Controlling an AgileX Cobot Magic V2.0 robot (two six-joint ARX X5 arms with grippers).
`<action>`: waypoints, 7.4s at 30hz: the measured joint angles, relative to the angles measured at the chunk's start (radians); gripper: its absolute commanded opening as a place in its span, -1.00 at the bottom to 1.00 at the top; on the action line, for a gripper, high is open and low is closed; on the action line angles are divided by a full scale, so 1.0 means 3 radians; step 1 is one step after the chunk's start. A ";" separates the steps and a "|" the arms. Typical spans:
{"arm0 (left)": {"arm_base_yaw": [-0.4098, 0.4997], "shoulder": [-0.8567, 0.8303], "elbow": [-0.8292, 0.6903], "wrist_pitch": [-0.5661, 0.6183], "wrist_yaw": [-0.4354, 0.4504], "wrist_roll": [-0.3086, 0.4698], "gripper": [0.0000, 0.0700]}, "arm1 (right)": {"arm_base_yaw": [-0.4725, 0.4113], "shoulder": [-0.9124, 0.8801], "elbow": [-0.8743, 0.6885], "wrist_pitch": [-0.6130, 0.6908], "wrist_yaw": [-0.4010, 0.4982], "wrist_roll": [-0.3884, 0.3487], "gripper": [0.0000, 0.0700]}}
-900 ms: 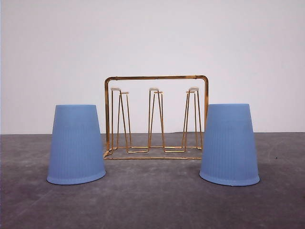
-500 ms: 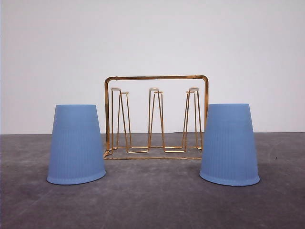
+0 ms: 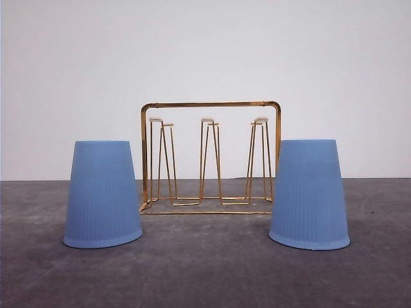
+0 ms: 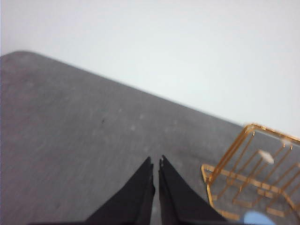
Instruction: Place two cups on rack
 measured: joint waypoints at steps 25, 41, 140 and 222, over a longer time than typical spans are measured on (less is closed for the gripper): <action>-0.0618 0.1522 0.0971 -0.1440 0.1064 0.1162 -0.99 | 0.0506 0.1320 0.0604 -0.0889 -0.1268 -0.0701 -0.98; -0.0852 0.1578 0.0971 -0.1200 0.1280 0.1646 0.28 | 0.0576 0.1321 0.0605 -0.0888 -0.1112 -0.1078 0.22; -0.1316 0.5302 0.2805 0.0542 0.0244 0.0933 0.13 | 0.0576 0.1321 0.0605 -0.0904 -0.1113 -0.1077 0.22; -0.0923 0.1951 0.0903 -0.1296 0.0866 0.0085 0.01 | 0.1214 0.3976 0.1717 -0.0773 -0.1212 -0.0573 0.09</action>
